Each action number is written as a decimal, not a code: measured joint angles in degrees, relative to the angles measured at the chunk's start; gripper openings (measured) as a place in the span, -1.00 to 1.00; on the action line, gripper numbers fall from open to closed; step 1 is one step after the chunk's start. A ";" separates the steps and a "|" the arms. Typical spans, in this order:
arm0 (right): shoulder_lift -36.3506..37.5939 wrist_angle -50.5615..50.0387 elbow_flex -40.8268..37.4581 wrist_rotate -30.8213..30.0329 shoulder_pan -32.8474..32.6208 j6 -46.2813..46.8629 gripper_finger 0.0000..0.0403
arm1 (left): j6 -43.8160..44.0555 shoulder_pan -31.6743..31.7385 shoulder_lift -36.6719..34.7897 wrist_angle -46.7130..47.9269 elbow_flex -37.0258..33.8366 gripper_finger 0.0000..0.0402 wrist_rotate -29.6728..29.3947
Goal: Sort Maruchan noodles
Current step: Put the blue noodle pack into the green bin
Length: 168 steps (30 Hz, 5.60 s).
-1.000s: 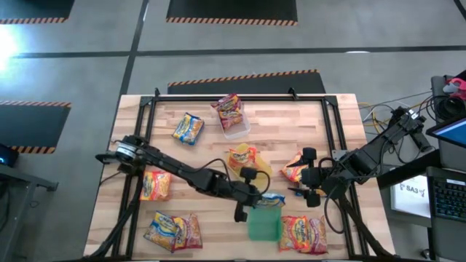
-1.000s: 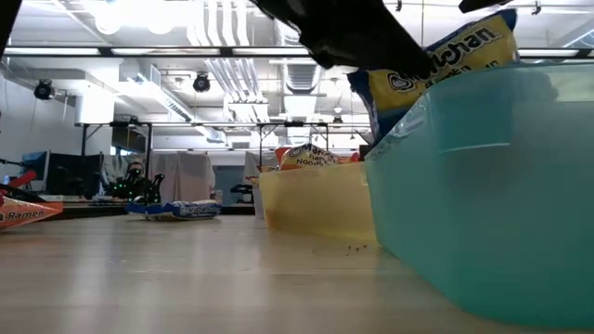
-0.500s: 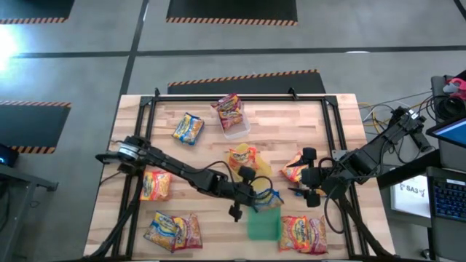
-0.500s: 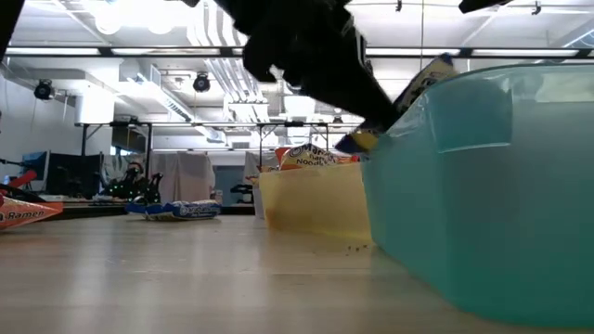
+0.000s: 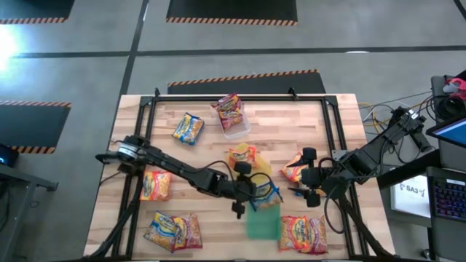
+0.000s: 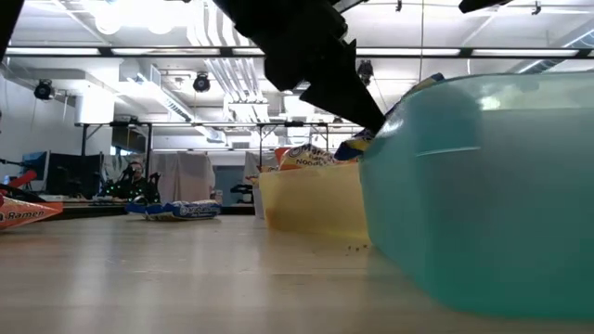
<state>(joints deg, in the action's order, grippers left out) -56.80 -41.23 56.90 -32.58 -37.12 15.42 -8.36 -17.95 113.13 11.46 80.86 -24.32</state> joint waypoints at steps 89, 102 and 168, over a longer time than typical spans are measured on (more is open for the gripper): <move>0.01 0.02 -0.02 0.00 0.01 0.00 0.69 | 47.40 35.51 -26.55 20.85 -37.59 -0.01 21.62; 0.00 8.31 -0.02 -0.01 -0.01 4.77 0.69 | 65.99 9.09 -26.28 8.17 -37.59 -0.01 20.76; -23.26 6.69 10.74 18.06 16.90 10.50 0.69 | 87.27 1.31 -30.33 -26.67 -57.18 -0.01 12.97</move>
<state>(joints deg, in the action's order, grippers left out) -80.06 -34.55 67.64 -14.52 -20.22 25.92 78.91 -16.64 82.80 -15.21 23.67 -11.35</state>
